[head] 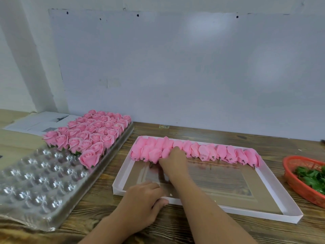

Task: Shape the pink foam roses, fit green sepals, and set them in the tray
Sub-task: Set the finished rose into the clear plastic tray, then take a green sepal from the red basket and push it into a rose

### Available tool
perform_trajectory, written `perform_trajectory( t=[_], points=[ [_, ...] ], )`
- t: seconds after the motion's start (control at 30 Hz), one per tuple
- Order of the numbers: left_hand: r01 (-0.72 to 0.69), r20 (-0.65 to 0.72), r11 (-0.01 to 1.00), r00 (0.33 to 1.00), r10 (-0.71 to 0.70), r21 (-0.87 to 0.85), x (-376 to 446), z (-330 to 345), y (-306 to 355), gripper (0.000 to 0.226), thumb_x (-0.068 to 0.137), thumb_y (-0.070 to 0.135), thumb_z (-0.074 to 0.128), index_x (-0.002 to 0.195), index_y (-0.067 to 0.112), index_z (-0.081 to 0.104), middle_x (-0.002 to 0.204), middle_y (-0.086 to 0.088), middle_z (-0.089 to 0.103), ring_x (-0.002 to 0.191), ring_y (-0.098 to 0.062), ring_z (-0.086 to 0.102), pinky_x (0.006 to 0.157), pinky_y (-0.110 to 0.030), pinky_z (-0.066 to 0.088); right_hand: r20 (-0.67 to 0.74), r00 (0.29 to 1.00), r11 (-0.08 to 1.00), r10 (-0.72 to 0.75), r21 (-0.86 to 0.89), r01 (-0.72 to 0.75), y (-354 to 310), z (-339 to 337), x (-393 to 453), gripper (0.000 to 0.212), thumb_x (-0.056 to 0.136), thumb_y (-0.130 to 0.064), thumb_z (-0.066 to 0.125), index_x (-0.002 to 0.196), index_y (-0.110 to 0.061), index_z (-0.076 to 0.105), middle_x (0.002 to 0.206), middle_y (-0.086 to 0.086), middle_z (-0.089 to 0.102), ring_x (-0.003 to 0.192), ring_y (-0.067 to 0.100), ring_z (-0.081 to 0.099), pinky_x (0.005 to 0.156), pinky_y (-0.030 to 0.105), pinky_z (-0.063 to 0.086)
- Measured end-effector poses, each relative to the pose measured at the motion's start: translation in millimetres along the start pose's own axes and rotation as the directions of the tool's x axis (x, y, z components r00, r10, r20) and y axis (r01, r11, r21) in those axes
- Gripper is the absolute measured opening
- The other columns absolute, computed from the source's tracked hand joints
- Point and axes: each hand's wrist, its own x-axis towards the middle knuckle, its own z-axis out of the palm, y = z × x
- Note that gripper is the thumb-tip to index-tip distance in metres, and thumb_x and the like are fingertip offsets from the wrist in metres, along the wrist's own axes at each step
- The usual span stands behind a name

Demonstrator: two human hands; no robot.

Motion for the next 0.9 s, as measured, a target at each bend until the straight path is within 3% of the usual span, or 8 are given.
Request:
perform_trajectory(
  t=[0.2, 0.3, 0.4, 0.53, 0.63, 0.7, 0.77, 0.9],
  points=[
    [-0.013, -0.013, 1.000, 1.000, 0.013, -0.017, 1, -2, 2, 0.022, 0.088, 0.042, 0.054, 0.077, 0.029, 0.066, 0.072, 0.017, 0.062, 0.069, -0.003, 0.060, 0.054, -0.018, 0.044, -0.003, 0.996, 0.994, -0.085, -0.068, 0.085, 4, 0, 7, 0.015, 0.087, -0.011, 0.062, 0.097, -0.003, 0.054, 0.091, 0.013, 0.063, 0.083, 0.028, 0.062, 0.061, 0.029, 0.046],
    [-0.007, 0.000, 1.000, 1.000, 0.007, -0.027, 0, -3, 2, 0.023, 0.088, 0.043, 0.054, 0.079, 0.029, 0.069, 0.074, 0.017, 0.063, 0.072, -0.003, 0.061, 0.056, -0.018, 0.046, 0.000, 0.998, 0.998, -0.058, 0.008, 0.058, 9, -10, 9, 0.025, 0.081, -0.019, 0.072, 0.069, -0.010, 0.052, 0.062, 0.001, 0.054, 0.056, 0.014, 0.049, 0.044, 0.021, 0.030],
    [0.014, 0.024, 0.999, 1.000, -0.012, -0.053, -1, -4, 4, 0.022, 0.088, 0.045, 0.056, 0.080, 0.030, 0.070, 0.077, 0.017, 0.064, 0.075, -0.002, 0.061, 0.059, -0.019, 0.050, 0.033, 0.999, 0.992, -0.006, 0.130, 0.001, 16, -31, 3, 0.040, 0.077, -0.014, 0.070, 0.050, -0.015, 0.041, 0.047, -0.003, 0.038, 0.047, 0.013, 0.035, 0.046, 0.023, 0.028],
    [0.198, 0.107, 0.953, 0.978, -0.178, -0.229, 2, -7, 8, 0.033, 0.090, 0.059, 0.048, 0.097, 0.035, 0.070, 0.087, 0.023, 0.063, 0.085, 0.003, 0.060, 0.073, -0.025, 0.054, 0.286, 0.956, 0.787, 0.065, 0.575, -0.225, 31, -67, -19, 0.026, 0.077, 0.002, 0.071, 0.059, -0.011, 0.057, 0.062, 0.009, 0.054, 0.068, 0.023, 0.052, 0.073, 0.033, 0.047],
    [0.342, 0.086, 0.854, 0.938, -0.336, -0.392, 16, -9, 14, 0.021, 0.087, 0.049, 0.064, 0.107, 0.048, 0.060, 0.092, 0.027, 0.061, 0.090, 0.003, 0.060, 0.077, -0.023, 0.054, 0.437, 0.899, 0.547, 0.038, 0.743, -0.385, 39, -89, -36, 0.006, 0.083, 0.007, 0.068, 0.088, 0.004, 0.066, 0.083, 0.017, 0.067, 0.066, 0.017, 0.063, 0.063, 0.020, 0.056],
    [0.377, 0.040, 0.802, 0.913, -0.406, -0.464, 28, -11, 21, 0.043, 0.083, 0.038, 0.077, 0.112, 0.055, 0.050, 0.096, 0.026, 0.059, 0.089, 0.001, 0.060, 0.075, -0.020, 0.054, 0.472, 0.880, 0.448, 0.046, 0.778, -0.440, 44, -95, -44, 0.015, 0.084, 0.010, 0.064, 0.099, 0.012, 0.064, 0.095, 0.022, 0.069, 0.077, 0.019, 0.066, 0.061, 0.020, 0.058],
    [0.357, 0.008, 0.803, 0.916, -0.402, -0.478, 39, -13, 28, 0.049, 0.080, 0.035, 0.080, 0.116, 0.052, 0.051, 0.098, 0.026, 0.058, 0.090, 0.000, 0.059, 0.073, -0.015, 0.050, 0.496, 0.868, 0.403, 0.028, 0.789, -0.463, 50, -99, -51, 0.027, 0.084, 0.012, 0.062, 0.110, 0.016, 0.060, 0.102, 0.026, 0.065, 0.086, 0.023, 0.062, 0.063, 0.021, 0.059],
    [0.297, -0.030, 0.819, 0.934, -0.357, -0.492, 53, -11, 38, 0.015, 0.090, 0.026, 0.072, 0.093, 0.040, 0.066, 0.091, 0.021, 0.062, 0.094, 0.001, 0.057, 0.076, -0.009, 0.045, 0.515, 0.857, 0.430, -0.021, 0.778, -0.458, 59, -107, -58, 0.027, 0.084, 0.012, 0.062, 0.110, 0.005, 0.066, 0.099, 0.021, 0.070, 0.080, 0.021, 0.065, 0.067, 0.023, 0.060]
  ],
)
